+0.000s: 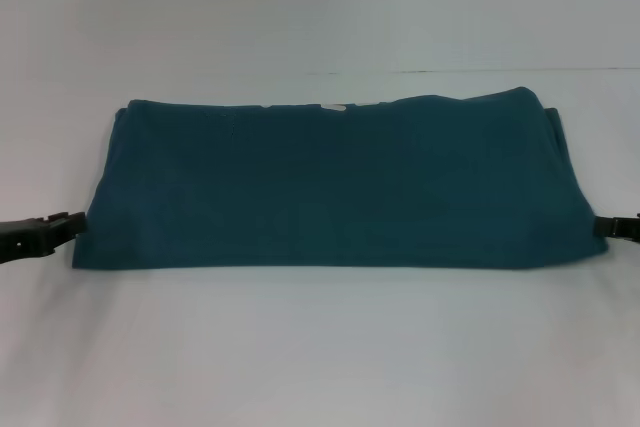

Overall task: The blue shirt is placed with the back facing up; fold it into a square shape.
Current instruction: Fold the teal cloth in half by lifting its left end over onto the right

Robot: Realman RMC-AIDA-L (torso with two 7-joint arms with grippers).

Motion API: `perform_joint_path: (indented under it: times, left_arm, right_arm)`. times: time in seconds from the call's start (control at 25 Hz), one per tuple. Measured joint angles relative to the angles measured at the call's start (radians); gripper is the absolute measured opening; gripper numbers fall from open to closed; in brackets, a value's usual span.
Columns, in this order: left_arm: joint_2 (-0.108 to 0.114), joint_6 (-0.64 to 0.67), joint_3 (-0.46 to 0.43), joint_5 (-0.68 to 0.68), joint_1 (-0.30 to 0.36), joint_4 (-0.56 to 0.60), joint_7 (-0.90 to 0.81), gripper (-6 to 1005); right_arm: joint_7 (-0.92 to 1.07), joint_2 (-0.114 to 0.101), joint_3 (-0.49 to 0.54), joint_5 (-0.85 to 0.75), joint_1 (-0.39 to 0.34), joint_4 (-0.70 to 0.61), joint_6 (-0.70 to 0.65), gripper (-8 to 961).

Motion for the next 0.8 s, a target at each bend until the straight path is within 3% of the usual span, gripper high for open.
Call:
perform_joint_path:
  times: [0.12, 0.36, 0.8]
  left_arm:
    - [0.002, 0.04, -0.054, -0.003, 0.001, 0.001, -0.001, 249]
    - [0.014, 0.156, -0.158, -0.005, 0.007, 0.002, -0.023, 479]
    - [0.009, 0.219, -0.141, 0.049, 0.026, 0.011, -0.127, 727]
  right_arm:
    - [-0.001, -0.006, 0.001, 0.0, -0.004, -0.017, -0.021, 63]
    - [-0.016, -0.007, 0.054, 0.001, -0.009, -0.071, -0.064, 277]
    - [-0.073, -0.006, 0.096, 0.056, -0.001, -0.097, -0.174, 569]
